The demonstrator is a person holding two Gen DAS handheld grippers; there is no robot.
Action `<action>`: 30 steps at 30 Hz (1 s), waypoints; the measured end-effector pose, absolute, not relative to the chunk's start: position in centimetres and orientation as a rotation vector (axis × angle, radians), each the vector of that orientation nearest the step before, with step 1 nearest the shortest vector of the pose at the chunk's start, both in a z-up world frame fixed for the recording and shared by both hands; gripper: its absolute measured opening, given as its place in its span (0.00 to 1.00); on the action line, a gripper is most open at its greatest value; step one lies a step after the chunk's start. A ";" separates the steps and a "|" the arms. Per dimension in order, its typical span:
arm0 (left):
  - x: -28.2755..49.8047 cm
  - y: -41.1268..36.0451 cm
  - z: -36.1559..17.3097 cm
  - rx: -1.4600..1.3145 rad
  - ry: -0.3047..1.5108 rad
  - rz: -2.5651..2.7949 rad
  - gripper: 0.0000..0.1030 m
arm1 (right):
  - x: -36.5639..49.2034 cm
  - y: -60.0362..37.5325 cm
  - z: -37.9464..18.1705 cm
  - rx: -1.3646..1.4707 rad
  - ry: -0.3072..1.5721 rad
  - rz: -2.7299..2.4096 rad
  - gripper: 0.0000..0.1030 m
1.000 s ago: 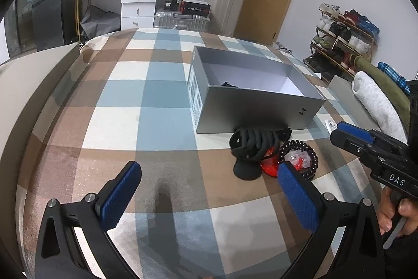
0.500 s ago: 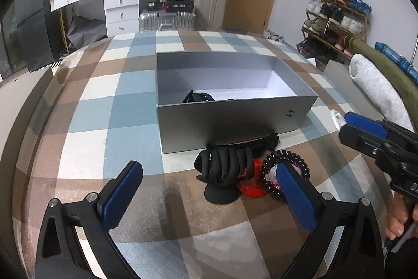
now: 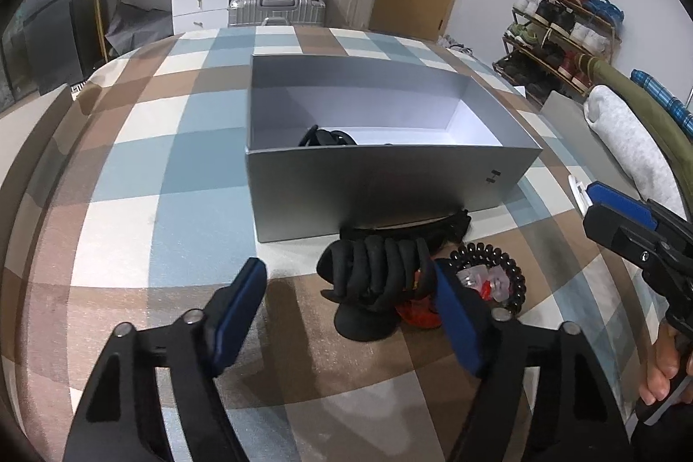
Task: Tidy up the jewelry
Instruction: 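Grasp another black claw clip with the left tool while the right tool holds the lid, then lower the white lid into the box with the right tool while the left tool carries the clip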
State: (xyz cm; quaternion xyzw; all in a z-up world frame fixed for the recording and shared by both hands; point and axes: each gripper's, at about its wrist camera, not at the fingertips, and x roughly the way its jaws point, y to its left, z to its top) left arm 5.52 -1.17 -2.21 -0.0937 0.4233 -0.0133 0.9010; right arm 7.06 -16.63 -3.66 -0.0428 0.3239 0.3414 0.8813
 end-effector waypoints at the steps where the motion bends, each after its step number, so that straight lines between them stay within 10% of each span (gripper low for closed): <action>1: 5.5 -1.2 -2.2 -0.196 0.875 -0.034 0.64 | 7.0 -16.6 -3.7 -0.091 0.672 0.712 0.40; 5: 5.2 -1.5 -2.0 -0.221 0.867 -0.078 0.43 | 7.0 -16.6 -3.6 -0.091 0.669 0.713 0.40; 30: 3.4 -0.8 0.5 -0.237 0.739 -0.073 0.43 | 6.8 -16.8 -2.9 -0.070 0.644 0.718 0.40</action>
